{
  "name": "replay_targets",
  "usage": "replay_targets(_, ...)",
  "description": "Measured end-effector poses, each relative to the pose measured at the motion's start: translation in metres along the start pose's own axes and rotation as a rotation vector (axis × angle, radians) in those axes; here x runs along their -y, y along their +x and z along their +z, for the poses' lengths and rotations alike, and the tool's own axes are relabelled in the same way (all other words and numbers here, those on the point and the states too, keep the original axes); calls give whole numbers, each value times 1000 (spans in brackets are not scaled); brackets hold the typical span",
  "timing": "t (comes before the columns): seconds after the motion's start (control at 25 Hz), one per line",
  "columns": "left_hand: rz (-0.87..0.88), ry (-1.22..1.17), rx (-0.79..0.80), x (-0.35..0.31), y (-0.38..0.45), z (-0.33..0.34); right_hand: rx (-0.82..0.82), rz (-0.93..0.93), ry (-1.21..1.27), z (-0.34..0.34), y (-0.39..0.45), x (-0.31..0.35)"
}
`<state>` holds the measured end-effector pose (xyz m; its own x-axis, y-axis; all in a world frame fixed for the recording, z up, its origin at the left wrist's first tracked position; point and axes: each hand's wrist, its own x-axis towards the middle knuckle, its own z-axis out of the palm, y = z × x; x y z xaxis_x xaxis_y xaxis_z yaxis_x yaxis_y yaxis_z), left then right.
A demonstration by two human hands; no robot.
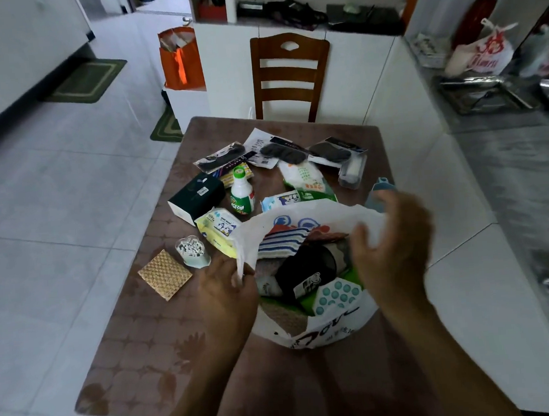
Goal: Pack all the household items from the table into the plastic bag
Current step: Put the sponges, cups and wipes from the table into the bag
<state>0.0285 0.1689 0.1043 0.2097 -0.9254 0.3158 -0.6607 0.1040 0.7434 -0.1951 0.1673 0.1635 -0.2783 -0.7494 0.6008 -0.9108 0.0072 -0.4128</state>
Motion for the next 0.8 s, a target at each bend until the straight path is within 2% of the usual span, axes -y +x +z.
replay_targets(0.04, -115, -154, 0, 1, 7, -4, 175, -153, 58, 18, -6, 14)
replay_targets(0.12, -273, -363, 78, -1, 15, -11, 690, -269, -39, 59, -16, 36)
replay_targets(0.16, -266, -381, 105, -4, 16, -14, 911, -271, -191, 76, -17, 38)
replay_targets(0.2, -241, -380, 125, -5, 17, -18, 1059, -229, -335, 90, -14, 36)
replay_targets(0.24, -196, -379, 146, -5, 18, -22, 1138, -146, -425, 98, -11, 32)
replay_targets(0.28, -147, -386, 176, -3, 19, -27, 1133, -57, -445, 101, -8, 27)
replay_targets(0.36, -94, -406, 226, 5, 17, -31, 950, -22, -319, 99, -7, 22)
replay_targets(0.44, -238, -462, 185, 23, 14, -29, 705, -75, -74, 91, -10, 29)
replay_targets(0.52, -461, -420, 83, 50, 15, -19, 557, -67, 190, 81, -13, 38)
replay_targets(0.64, -671, -123, 46, 106, 21, -6, 556, 21, 435, 80, -12, 43)
replay_targets(0.8, -682, 117, 160, 175, 48, 0, 623, 248, 503, 92, -11, 31)
